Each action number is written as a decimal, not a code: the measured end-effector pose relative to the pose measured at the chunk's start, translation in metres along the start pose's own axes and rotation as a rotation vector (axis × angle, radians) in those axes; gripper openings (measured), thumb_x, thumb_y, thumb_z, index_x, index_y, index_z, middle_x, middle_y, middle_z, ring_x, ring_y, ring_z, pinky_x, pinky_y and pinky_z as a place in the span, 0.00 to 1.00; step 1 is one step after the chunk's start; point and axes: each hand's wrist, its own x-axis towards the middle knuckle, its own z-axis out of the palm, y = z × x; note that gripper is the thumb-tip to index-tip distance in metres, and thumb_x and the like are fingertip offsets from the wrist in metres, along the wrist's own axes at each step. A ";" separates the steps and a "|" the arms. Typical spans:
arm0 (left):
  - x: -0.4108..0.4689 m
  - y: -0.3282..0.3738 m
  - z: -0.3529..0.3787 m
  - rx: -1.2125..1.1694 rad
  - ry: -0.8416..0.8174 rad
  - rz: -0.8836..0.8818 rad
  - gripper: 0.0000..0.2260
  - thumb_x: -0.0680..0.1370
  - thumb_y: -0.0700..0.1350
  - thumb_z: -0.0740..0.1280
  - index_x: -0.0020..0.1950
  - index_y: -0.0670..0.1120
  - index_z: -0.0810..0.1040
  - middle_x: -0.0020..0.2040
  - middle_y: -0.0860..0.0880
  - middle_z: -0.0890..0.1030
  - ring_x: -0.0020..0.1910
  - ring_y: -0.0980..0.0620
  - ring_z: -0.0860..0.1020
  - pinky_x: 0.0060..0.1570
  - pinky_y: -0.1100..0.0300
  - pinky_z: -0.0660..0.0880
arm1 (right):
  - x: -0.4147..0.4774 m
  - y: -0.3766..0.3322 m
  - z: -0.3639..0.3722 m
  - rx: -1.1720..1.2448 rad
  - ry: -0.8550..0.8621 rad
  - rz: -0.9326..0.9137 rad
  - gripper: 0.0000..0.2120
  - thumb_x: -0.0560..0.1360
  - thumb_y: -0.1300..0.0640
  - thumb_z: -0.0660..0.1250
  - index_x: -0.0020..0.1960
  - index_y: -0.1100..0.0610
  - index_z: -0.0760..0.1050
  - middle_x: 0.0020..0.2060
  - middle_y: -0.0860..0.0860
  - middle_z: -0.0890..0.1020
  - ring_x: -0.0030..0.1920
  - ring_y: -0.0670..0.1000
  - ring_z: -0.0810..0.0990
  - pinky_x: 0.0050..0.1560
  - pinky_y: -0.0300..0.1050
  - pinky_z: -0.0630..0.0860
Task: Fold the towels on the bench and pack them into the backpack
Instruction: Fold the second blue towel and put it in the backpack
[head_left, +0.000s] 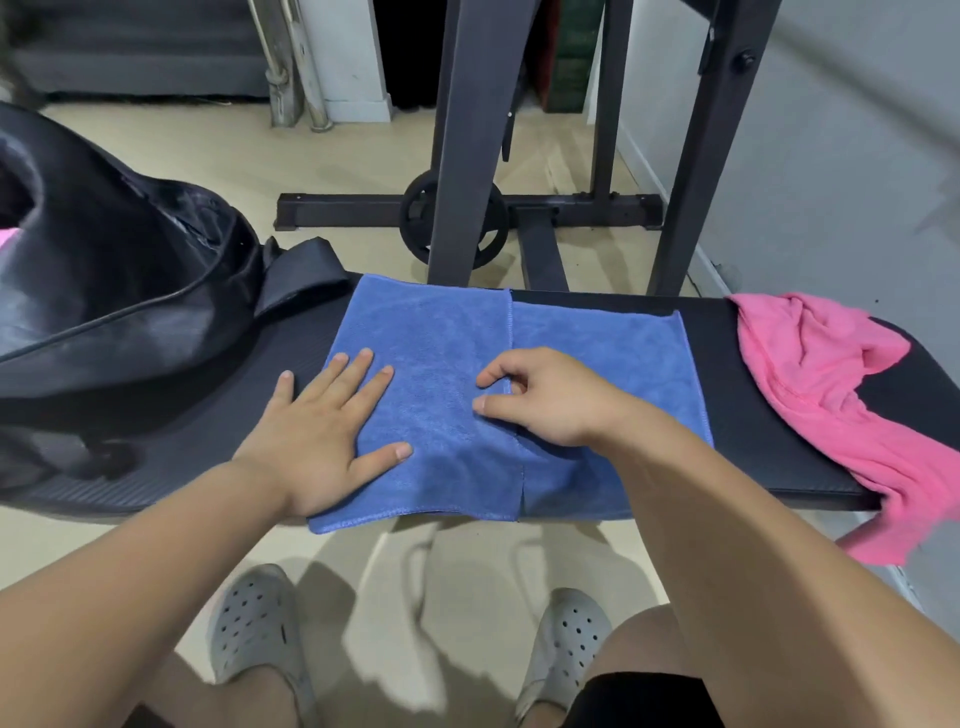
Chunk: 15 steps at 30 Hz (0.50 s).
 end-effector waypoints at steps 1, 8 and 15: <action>0.000 -0.001 0.000 -0.010 -0.006 -0.002 0.44 0.69 0.78 0.35 0.81 0.57 0.35 0.81 0.54 0.33 0.80 0.52 0.35 0.77 0.37 0.43 | 0.001 0.000 -0.002 -0.011 0.046 0.009 0.14 0.76 0.44 0.72 0.58 0.48 0.80 0.37 0.43 0.77 0.40 0.44 0.76 0.43 0.40 0.69; -0.008 0.045 -0.014 -0.224 0.242 0.039 0.42 0.71 0.70 0.48 0.81 0.51 0.57 0.82 0.49 0.57 0.81 0.47 0.54 0.77 0.40 0.52 | 0.006 0.017 -0.023 -0.371 0.251 0.413 0.33 0.77 0.28 0.54 0.77 0.43 0.63 0.76 0.52 0.65 0.75 0.60 0.61 0.70 0.63 0.63; -0.006 0.108 -0.010 -0.286 0.153 0.136 0.46 0.70 0.76 0.50 0.82 0.53 0.49 0.83 0.53 0.46 0.82 0.52 0.44 0.78 0.40 0.43 | 0.022 0.036 -0.013 -0.400 0.025 0.500 0.39 0.76 0.24 0.45 0.81 0.38 0.37 0.80 0.47 0.33 0.80 0.58 0.31 0.74 0.73 0.35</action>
